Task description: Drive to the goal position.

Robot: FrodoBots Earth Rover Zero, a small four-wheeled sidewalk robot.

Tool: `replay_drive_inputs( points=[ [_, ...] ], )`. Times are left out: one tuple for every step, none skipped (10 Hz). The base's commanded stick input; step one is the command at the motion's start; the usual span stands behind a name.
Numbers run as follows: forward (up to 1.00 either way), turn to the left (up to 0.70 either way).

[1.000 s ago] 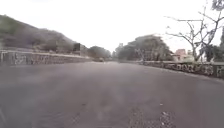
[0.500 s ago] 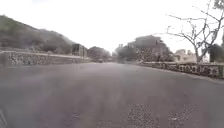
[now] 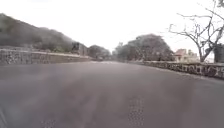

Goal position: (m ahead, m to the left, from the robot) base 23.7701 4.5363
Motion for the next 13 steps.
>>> replay_drive_inputs(
  points=[
    [0.7,0.0],
    [0.7,0.0],
    [0.7,0.0],
    [0.7,0.0],
    [0.7,0.0],
    [0.7,0.0],
    [0.7,0.0],
    [0.7,0.0],
    [0.7,0.0],
    [0.7,0.0],
    [0.7,0.0],
    [0.7,0.0],
    [0.7,0.0]
  ],
)
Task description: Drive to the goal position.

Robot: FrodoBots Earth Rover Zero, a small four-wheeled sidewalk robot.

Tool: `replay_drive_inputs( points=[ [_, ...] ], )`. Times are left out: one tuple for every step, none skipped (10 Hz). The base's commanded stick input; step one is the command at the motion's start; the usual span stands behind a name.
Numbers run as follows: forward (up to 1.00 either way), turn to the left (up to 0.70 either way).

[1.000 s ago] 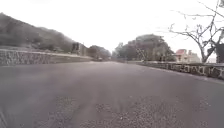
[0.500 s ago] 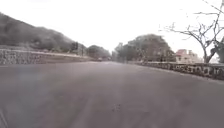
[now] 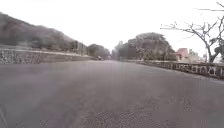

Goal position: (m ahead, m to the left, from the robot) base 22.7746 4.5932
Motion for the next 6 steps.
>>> replay_drive_inputs(
  points=[
    [0.7,0.0],
    [0.7,0.0],
    [0.7,0.0],
    [0.7,0.0],
    [0.7,0.0],
    [0.7,0.0]
  ],
)
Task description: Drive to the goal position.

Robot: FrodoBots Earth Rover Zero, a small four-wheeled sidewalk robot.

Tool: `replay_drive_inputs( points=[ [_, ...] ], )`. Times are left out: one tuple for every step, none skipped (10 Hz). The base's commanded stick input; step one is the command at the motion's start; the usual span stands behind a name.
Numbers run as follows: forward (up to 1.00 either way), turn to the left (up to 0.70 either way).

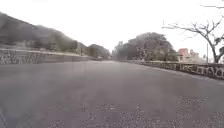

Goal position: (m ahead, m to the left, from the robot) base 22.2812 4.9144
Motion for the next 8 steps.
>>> replay_drive_inputs(
  points=[
    [0.7,0.0],
    [0.7,0.0],
    [0.7,0.0],
    [0.7,0.0],
    [0.7,0.0],
    [0.7,0.0],
    [0.7,0.0],
    [0.7,0.0]
  ],
)
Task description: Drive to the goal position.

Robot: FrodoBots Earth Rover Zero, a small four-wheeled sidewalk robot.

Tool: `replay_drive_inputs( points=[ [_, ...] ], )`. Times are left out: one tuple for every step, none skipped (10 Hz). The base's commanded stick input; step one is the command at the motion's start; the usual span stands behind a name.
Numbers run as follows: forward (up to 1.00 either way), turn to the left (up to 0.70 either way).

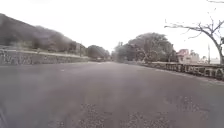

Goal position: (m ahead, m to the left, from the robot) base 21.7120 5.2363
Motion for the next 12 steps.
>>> replay_drive_inputs(
  points=[
    [0.7,0.0],
    [0.7,0.0],
    [0.7,0.0],
    [0.7,0.0],
    [0.7,0.0],
    [0.7,0.0],
    [0.7,0.0],
    [0.7,0.0],
    [0.7,0.0],
    [0.7,0.0],
    [0.7,0.0],
    [0.7,0.0]
  ],
)
